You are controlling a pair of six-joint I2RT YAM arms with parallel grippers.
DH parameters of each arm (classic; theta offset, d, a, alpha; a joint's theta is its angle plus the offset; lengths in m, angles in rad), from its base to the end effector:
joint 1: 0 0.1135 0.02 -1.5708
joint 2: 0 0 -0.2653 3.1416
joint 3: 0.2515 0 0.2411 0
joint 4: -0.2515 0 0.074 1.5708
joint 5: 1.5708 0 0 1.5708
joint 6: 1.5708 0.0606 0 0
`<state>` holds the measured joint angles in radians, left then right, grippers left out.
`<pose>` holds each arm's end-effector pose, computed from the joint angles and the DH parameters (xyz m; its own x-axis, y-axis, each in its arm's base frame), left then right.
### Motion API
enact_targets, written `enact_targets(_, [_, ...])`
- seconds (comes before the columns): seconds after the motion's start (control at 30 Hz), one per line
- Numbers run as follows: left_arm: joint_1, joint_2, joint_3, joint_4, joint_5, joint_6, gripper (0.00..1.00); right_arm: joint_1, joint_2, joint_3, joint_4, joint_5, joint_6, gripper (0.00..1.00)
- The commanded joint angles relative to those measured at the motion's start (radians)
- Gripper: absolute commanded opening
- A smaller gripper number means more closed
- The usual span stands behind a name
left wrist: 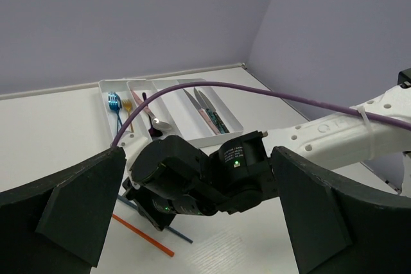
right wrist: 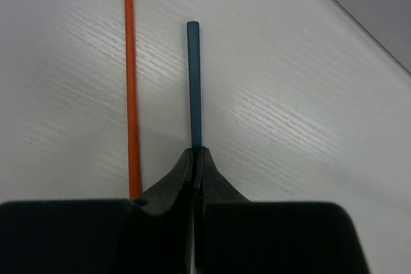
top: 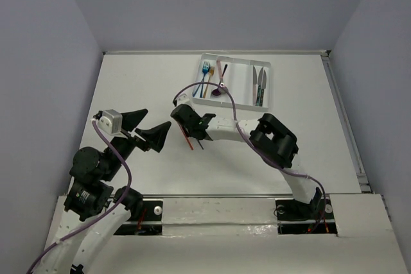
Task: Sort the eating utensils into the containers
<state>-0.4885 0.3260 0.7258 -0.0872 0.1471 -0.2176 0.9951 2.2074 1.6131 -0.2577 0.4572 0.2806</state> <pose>0.0734 -0.0491 0.3858 0.1384 -0.3154 -0.9388 0.6322 0.7578 -0.1614 0.2888 0.3959 0.1492 -0.5583 -0.4038 -0.7247 -0.4577 0.8785 -0.1369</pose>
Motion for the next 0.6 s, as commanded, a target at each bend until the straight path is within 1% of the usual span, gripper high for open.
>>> enact_targets(0.0, [0.007,-0.001,0.006,0.053,0.012,0.007,0.99,-0.029,-0.133,-0.064,0.075,0.046,-0.067,0.00])
enact_targets(0.13, [0.007,0.001,0.006,0.055,0.016,0.006,0.99,-0.116,-0.239,-0.108,0.124,-0.005,-0.067,0.00])
enact_targets(0.27, [0.007,-0.001,0.006,0.055,0.017,0.006,0.99,-0.303,-0.279,-0.122,0.175,-0.092,-0.044,0.00])
enact_targets(0.37, [0.007,-0.002,0.007,0.055,0.014,0.006,0.99,-0.400,-0.249,-0.084,0.189,-0.141,-0.003,0.00])
enact_targets(0.4, [0.007,-0.002,0.007,0.055,0.014,0.006,0.99,-0.456,-0.235,-0.070,0.190,-0.152,0.005,0.00])
enact_targets(0.47, [0.007,-0.001,0.007,0.055,0.017,0.006,0.99,-0.533,-0.180,0.000,0.166,-0.193,0.046,0.00])
enact_targets(0.57, [0.007,0.002,0.007,0.055,0.016,0.006,0.99,-0.595,-0.111,0.080,0.143,-0.271,0.107,0.00])
